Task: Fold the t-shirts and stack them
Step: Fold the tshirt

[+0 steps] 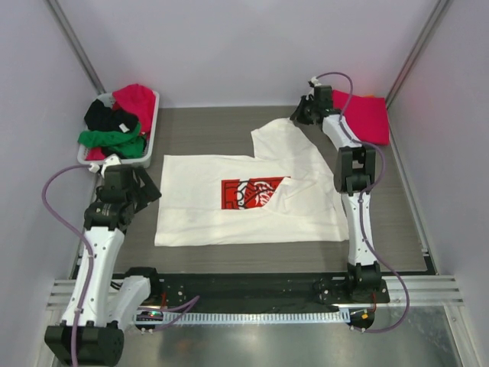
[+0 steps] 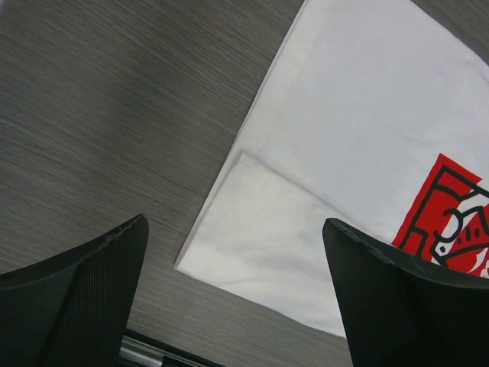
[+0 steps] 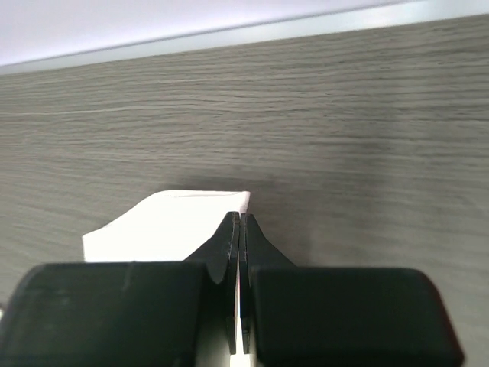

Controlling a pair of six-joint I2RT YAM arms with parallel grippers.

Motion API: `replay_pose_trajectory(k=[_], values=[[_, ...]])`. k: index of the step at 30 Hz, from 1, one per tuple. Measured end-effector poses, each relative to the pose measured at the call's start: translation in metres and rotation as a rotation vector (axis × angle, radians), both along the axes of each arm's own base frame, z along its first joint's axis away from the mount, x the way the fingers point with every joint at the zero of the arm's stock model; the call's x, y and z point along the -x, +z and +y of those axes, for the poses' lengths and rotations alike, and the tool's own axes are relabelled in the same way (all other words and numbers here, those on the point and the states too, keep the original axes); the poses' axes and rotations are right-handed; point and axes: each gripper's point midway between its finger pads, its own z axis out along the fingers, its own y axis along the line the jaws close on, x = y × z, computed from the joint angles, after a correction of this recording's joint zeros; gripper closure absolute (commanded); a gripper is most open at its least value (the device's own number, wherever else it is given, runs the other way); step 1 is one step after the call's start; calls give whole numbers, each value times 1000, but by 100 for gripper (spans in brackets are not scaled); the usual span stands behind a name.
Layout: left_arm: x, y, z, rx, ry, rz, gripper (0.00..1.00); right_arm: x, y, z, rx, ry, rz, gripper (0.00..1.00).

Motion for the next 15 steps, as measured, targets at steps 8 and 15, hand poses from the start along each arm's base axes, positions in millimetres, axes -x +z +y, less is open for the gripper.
replay_pose_trajectory(k=[8,15], values=[[-124,-20,-11,35,-38,184,10,28,105,6,14,8,-108,99],[-248,-65,-18,67,-12,263,25,75,157,48,4,83,-160,99]])
